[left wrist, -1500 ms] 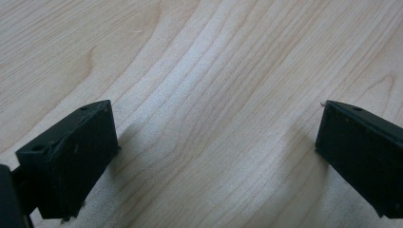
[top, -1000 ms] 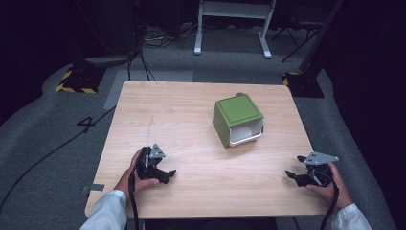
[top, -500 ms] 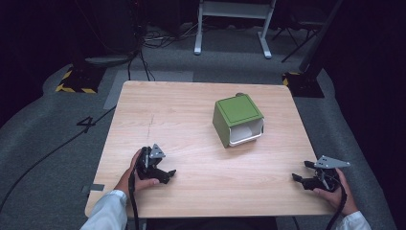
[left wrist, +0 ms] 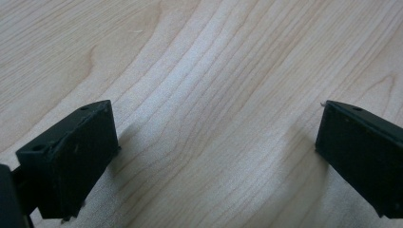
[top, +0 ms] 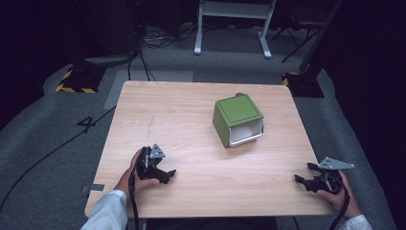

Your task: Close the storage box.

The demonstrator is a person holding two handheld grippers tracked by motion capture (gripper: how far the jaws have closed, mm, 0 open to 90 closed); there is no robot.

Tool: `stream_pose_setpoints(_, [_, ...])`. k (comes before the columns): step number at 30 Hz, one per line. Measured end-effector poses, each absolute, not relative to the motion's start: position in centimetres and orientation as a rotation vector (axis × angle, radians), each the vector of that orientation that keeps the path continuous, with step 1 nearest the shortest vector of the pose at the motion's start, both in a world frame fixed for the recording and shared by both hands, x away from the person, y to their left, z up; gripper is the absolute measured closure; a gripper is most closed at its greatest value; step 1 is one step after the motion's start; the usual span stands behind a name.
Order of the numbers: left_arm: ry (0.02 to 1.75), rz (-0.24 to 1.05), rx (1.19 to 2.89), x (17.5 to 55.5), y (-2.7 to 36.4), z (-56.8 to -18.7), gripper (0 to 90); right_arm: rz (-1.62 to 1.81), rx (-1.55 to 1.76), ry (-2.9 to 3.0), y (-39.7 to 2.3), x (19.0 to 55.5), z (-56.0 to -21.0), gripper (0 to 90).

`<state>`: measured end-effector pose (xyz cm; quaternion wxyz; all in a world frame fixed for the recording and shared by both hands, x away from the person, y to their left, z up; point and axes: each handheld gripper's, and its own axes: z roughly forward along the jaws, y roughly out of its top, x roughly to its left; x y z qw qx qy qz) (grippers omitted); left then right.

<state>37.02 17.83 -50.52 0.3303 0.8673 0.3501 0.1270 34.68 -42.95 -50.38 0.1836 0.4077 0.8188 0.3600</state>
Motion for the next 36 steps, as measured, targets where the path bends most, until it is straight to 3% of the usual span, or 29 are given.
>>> stream_pose_setpoints(36, [0.912, 0.326, 2.265, 37.02, 17.85, -50.56, 0.1, 1.004, 1.188, 2.278, -42.77, 34.88, -50.4, 16.3])
